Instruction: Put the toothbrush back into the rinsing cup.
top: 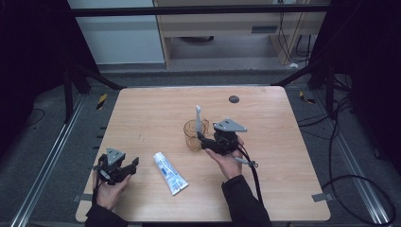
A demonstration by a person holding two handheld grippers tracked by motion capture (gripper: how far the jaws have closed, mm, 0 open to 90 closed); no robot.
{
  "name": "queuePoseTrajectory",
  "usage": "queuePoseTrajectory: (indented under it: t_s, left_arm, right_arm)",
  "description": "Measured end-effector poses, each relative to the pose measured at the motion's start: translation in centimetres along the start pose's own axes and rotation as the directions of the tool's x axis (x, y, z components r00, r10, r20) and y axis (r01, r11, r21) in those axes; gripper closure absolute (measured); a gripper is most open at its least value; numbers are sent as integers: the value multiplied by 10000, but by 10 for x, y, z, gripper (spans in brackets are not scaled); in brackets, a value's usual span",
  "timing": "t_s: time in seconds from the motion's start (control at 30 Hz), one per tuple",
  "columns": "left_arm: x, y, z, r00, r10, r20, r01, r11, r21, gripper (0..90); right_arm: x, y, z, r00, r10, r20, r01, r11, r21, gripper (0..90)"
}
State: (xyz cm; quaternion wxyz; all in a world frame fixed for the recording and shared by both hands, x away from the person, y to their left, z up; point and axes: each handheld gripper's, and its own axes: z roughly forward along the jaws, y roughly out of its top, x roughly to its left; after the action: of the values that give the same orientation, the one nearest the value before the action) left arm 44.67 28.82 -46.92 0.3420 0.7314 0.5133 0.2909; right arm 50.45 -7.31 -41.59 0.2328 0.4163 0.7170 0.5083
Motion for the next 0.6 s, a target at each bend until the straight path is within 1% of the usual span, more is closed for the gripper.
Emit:
queuePoseTrajectory:
  t_s: [0.07, 0.13, 0.23, 0.4, 0.47, 0.6]
  left_arm:
    - [0, 0, 0, 10000, -48, 51, 48, 10000, 13, 439]
    - [-1, 0, -1, 10000, -69, 55, 69, 10000, 57, 443]
    - [-1, -1, 0, 9999, -142, 92, 140, 9998, 157, 454]
    - [-1, -2, 0, 9992, -280, 293, 271, 9992, 300, 497]
    - [-2, -2, 0, 9984, -369, 436, 352, 9986, 384, 526]
    - [-5, -2, -1, 9975, -389, 593, 357, 9979, 542, 576]
  right_arm:
    - [-5, -2, -7, 10000, 2, 62, -2, 10000, 4, 303]
    - [-10, -4, -12, 10000, 57, 19, -57, 9999, 114, 301]
    - [-16, -7, -21, 9997, -120, 198, 115, 9996, 274, 299]
    - [-30, -17, -37, 9997, -92, 224, 80, 9986, 515, 308]
    - [-37, -22, -44, 9991, -228, 352, 208, 9982, 567, 315]
    - [-52, -31, -58, 9978, -244, 612, 192, 9963, 837, 321]
